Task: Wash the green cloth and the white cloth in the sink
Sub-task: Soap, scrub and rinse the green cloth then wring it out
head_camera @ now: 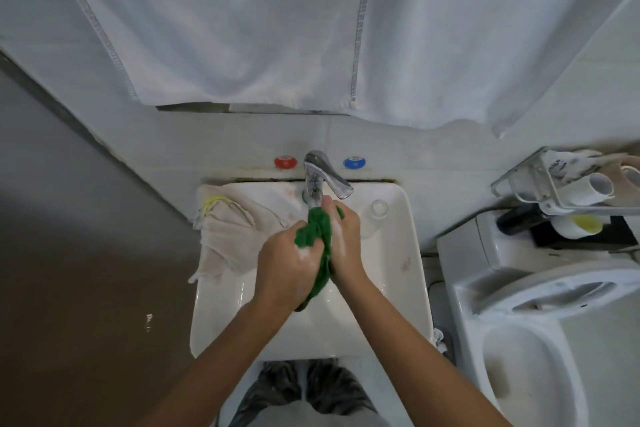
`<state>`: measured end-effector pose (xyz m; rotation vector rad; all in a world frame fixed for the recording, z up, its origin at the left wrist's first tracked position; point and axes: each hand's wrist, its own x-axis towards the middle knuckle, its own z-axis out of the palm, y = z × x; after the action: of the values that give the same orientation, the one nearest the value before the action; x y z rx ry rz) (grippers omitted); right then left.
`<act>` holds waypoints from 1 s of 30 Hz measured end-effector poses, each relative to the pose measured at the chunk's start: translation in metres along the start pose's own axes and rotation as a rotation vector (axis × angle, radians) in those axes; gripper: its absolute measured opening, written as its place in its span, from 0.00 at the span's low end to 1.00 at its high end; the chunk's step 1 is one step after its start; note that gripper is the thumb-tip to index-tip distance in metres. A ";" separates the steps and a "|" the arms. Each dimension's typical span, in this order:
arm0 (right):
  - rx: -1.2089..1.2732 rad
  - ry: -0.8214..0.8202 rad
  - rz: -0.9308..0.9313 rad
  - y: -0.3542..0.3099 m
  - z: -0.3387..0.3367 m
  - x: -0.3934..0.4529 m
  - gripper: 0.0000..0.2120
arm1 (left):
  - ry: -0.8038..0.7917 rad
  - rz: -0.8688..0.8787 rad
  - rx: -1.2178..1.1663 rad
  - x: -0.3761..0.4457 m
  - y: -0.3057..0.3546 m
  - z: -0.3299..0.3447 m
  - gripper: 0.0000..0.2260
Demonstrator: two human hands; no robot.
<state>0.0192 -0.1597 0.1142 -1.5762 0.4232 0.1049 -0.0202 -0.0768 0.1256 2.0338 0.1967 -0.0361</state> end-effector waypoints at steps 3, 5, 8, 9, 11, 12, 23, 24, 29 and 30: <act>-0.028 -0.023 -0.050 0.004 0.001 -0.009 0.21 | 0.000 -0.032 0.025 0.018 -0.002 -0.011 0.13; -0.070 -0.054 -0.096 0.010 -0.008 -0.015 0.18 | -0.047 0.001 0.069 0.028 -0.009 -0.020 0.10; -0.155 -0.020 -0.111 0.020 -0.023 -0.003 0.10 | -0.146 -0.015 0.017 0.034 -0.030 -0.025 0.09; -0.176 -0.003 -0.085 0.023 -0.026 0.001 0.07 | -0.173 -0.035 -0.006 0.034 -0.038 -0.024 0.08; -0.181 -0.011 -0.020 0.029 -0.029 0.006 0.03 | -0.204 -0.072 -0.059 0.034 -0.052 -0.021 0.08; -0.171 -0.019 0.011 0.032 -0.029 0.007 0.07 | -0.209 -0.091 -0.087 0.033 -0.059 -0.019 0.07; -0.064 0.017 0.097 0.010 -0.017 0.022 0.17 | -0.209 -0.226 -0.020 0.029 -0.107 0.010 0.09; -0.049 0.021 0.104 0.009 -0.017 0.023 0.17 | -0.205 -0.241 -0.036 0.030 -0.109 0.011 0.09; -0.016 -0.024 0.020 -0.003 -0.015 0.028 0.15 | -0.183 -0.290 -0.088 0.035 -0.114 0.020 0.09; -0.012 -0.038 0.002 -0.005 -0.015 0.029 0.15 | -0.180 -0.294 -0.095 0.036 -0.115 0.021 0.09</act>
<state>0.0451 -0.1803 0.1104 -1.5831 0.3954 0.1386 -0.0008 -0.0406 0.0103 1.8808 0.3748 -0.3854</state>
